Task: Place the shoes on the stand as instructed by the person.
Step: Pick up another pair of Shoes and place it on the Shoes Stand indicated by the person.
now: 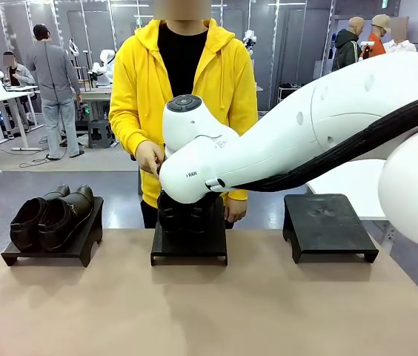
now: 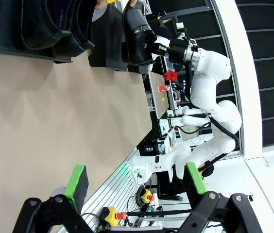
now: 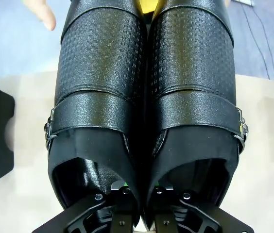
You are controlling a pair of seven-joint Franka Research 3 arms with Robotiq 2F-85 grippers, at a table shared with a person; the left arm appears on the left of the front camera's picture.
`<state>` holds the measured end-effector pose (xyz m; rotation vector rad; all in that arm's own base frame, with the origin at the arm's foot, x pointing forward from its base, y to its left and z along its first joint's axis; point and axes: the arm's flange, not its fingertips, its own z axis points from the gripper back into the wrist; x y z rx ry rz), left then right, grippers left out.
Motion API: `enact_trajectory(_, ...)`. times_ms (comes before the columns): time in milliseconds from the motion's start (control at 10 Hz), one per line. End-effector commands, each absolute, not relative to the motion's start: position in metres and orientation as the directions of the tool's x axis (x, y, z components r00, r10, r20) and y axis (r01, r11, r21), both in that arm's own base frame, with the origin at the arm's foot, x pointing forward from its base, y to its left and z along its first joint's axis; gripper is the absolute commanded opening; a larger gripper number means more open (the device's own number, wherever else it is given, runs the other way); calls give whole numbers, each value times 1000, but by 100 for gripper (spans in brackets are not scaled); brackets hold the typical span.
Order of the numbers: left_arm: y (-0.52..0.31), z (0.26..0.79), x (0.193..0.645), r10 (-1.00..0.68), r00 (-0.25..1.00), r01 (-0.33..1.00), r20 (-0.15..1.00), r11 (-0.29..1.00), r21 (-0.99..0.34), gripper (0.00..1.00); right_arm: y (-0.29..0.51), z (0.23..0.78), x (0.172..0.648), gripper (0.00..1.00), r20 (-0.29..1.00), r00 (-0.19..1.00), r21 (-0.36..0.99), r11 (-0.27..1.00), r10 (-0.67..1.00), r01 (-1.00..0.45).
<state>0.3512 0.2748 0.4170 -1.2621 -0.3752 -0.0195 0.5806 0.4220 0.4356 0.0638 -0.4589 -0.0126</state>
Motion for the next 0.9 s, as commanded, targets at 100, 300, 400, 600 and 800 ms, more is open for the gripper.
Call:
enact_trajectory(100, 274, 418, 350, 191, 936, 226, 294, 313, -922, 100, 429, 429, 587, 9, 500, 862, 71, 996, -84, 56)
enact_trajectory(300, 274, 418, 350, 191, 936, 226, 294, 313, -922, 100, 427, 422, 588, 9, 496, 863, 71, 995, -96, 70)
enact_trajectory(400, 274, 418, 350, 191, 936, 226, 294, 313, -922, 100, 427, 417, 588, 9, 495, 863, 74, 995, -100, 73)
enact_trajectory(600, 274, 418, 350, 191, 936, 226, 294, 313, -922, 100, 427, 408, 588, 9, 482, 870, 72, 995, -100, 74)
enact_trajectory(800, 274, 418, 350, 191, 936, 226, 294, 313, -922, 100, 425, 402, 590, 9, 485, 870, 57, 996, -88, 69)
